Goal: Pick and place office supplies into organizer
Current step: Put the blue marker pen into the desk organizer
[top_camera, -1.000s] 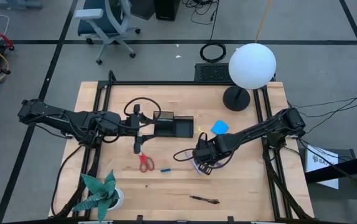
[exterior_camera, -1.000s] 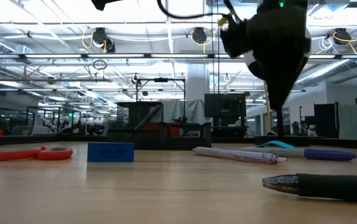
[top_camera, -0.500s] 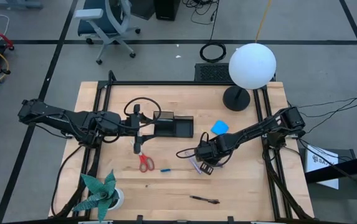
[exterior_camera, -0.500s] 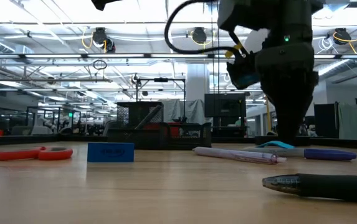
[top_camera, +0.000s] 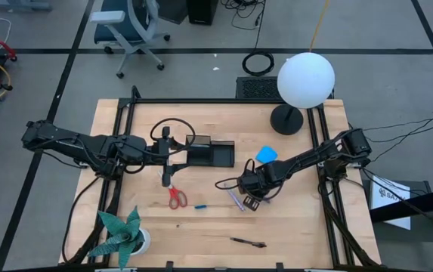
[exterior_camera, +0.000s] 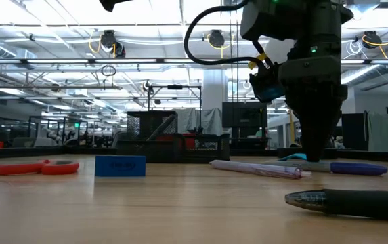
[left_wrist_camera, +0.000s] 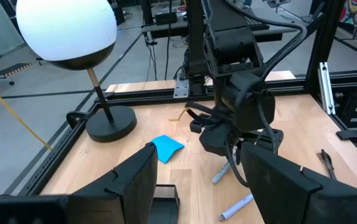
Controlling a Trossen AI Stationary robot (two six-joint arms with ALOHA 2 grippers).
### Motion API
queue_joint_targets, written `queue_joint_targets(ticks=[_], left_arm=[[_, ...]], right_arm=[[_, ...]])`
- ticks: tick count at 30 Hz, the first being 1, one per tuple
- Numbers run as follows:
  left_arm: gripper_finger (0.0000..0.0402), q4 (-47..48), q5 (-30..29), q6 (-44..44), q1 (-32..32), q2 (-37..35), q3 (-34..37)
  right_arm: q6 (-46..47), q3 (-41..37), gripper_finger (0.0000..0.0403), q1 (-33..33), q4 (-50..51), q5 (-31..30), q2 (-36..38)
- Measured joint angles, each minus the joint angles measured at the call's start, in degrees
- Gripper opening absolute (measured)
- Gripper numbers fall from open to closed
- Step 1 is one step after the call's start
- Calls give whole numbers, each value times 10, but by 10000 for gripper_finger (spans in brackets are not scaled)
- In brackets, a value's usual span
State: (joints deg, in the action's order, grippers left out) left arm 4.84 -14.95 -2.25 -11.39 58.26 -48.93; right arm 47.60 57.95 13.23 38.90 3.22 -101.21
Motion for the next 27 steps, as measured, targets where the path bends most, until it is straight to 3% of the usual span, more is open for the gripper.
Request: queue_joint_targets(ticks=[27], left_arm=[[239,0,0,6,0,0,0]], right_arm=[[-53,-2,85,-31,39,-17,-2]])
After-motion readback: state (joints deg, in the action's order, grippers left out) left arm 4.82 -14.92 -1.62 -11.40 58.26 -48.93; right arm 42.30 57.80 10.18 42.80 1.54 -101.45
